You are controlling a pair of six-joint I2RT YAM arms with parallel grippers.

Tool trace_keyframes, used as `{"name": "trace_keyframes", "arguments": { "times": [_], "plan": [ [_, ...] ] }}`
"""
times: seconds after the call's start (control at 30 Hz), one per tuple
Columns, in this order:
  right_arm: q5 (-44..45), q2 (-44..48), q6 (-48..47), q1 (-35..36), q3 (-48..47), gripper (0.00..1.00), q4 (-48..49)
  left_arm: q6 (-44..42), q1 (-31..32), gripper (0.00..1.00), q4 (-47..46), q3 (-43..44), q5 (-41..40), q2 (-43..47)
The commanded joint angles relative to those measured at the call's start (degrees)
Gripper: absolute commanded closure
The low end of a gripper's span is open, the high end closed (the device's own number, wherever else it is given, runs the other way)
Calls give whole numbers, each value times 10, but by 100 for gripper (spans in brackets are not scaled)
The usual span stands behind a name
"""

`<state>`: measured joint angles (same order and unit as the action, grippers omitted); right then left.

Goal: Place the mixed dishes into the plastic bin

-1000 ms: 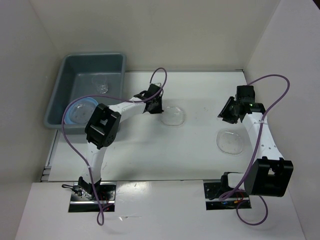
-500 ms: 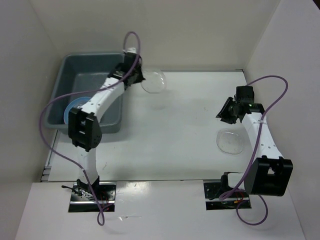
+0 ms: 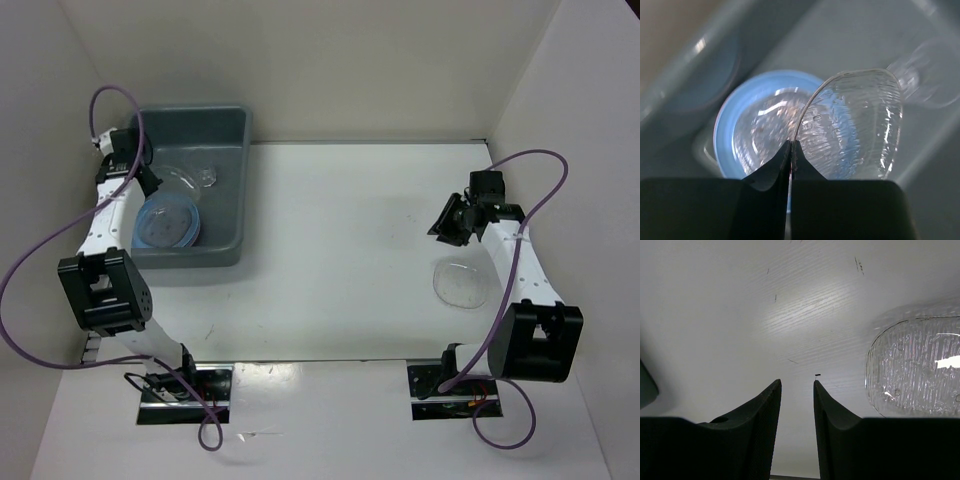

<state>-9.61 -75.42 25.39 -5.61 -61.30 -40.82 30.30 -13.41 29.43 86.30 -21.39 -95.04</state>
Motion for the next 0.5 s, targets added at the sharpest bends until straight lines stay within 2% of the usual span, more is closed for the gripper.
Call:
{"name": "trace_keyframes", "arguments": {
  "times": [0.0, 0.33, 0.37, 0.4, 0.43, 0.47],
  "plan": [
    [-9, -3, -14, -3, 6, 62, 25, -2, 17, 100, 1, -23, -29, 7],
    [1, -3, -14, -3, 6, 62, 20, -22, 17, 100, 25, -50, -118, -10],
    [1, -3, -14, -3, 6, 62, 20, -22, 17, 96, 32, -57, -133, -10],
    [1, -3, -14, -3, 6, 62, 20, -22, 17, 87, 37, -57, -142, -10],
    [1, -3, -14, -3, 6, 62, 20, -28, 17, 72, 37, -63, -150, -10],
    [1, -9, -14, -3, 6, 62, 20, -33, 17, 68, 37, -74, -150, -4]
  ]
}}
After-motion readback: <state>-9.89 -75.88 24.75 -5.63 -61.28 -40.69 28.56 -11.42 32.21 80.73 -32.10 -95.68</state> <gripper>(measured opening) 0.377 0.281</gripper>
